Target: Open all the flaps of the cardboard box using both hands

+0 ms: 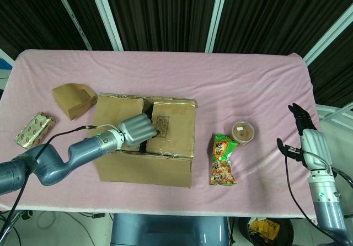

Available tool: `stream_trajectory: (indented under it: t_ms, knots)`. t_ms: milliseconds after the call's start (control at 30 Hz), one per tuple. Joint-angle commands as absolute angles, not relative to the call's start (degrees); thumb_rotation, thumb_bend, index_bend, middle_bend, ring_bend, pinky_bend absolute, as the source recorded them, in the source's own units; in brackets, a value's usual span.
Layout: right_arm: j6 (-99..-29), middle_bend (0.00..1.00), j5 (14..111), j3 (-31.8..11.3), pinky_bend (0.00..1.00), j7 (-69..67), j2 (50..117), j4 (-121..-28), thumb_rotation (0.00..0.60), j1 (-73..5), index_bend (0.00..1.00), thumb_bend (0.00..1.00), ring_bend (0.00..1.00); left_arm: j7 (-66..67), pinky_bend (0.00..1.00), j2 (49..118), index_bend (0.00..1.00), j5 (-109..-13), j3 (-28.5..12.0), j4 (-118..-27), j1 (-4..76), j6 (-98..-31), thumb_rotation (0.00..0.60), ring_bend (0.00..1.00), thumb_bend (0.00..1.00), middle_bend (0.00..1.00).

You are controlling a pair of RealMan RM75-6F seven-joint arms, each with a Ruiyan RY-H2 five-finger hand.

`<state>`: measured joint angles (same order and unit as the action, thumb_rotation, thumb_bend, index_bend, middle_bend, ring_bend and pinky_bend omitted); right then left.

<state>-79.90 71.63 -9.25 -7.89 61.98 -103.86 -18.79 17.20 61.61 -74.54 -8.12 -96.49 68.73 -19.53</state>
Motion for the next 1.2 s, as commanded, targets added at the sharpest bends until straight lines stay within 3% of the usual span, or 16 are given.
stream_trajectory:
  t_ms: [33, 333, 600, 1200]
  knots:
    - [-79.7, 0.02, 71.7, -9.3, 0.25, -7.9, 62.0, -103.9, 0.6, -18.7, 0.0, 0.46, 0.03, 17.6, 0.45, 60.8, 0.42, -74.1, -7.5, -97.1, 68.9, -19.3, 0.6, 0.43, 0.94, 0.58]
    - [-79.5, 0.02, 72.5, -9.9, 0.25, -7.7, 62.2, -104.0, 0.6, -18.3, 0.0, 0.47, 0.03, 18.1, 0.49, 57.1, 0.45, -72.8, -7.1, -99.5, 69.4, -20.9, 0.6, 0.46, 0.95, 0.63]
    - [-79.1, 0.02, 73.0, -10.5, 0.25, -7.7, 62.6, -103.8, 0.6, -17.9, 0.0, 0.47, 0.03, 17.8, 0.49, 48.6, 0.45, -73.4, -7.7, -105.6, 68.2, -24.3, 0.6, 0.47, 0.95, 0.63]
    - [-78.8, 0.02, 74.5, -11.1, 0.25, -5.7, 63.4, -103.2, 0.6, -17.1, 0.0, 0.48, 0.03, 13.2, 0.49, 29.5, 0.45, -81.2, -7.3, -117.6, 56.2, -34.8, 0.6, 0.47, 0.95, 0.63]
